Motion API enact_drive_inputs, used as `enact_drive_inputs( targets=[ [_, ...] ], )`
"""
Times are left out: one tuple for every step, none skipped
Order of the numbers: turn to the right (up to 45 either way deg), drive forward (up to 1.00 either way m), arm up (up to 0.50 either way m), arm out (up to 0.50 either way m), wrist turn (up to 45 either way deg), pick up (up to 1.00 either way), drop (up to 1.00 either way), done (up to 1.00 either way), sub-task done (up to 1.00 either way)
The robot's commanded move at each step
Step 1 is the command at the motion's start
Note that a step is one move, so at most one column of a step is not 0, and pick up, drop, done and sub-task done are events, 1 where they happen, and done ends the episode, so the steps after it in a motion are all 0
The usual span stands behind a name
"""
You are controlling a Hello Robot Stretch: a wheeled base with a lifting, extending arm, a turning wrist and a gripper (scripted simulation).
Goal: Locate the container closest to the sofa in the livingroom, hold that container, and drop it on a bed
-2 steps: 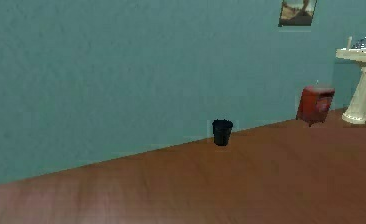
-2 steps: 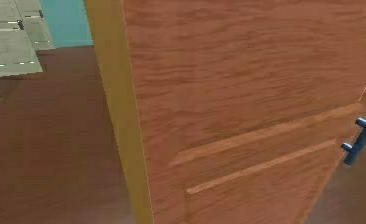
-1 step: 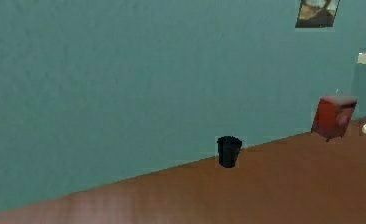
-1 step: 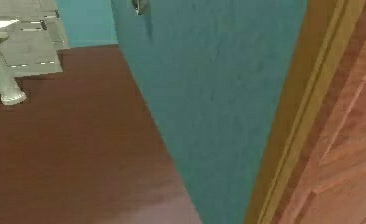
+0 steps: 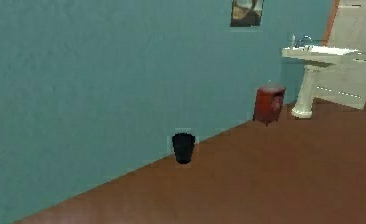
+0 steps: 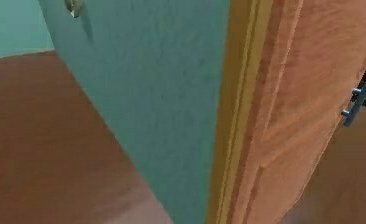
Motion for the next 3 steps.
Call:
enact_drive_inputs(
  targets=[
    [0.0,0.1,0.0,0.0,0.0,0.0,0.0,0.0,0.0],
    [45.0,0.0,0.0,0.0,0.0,0.0,0.0,0.0,0.0],
    [0.0,1.0,0.0,0.0,0.0,0.0,0.0,0.0,0.0]
  ],
)
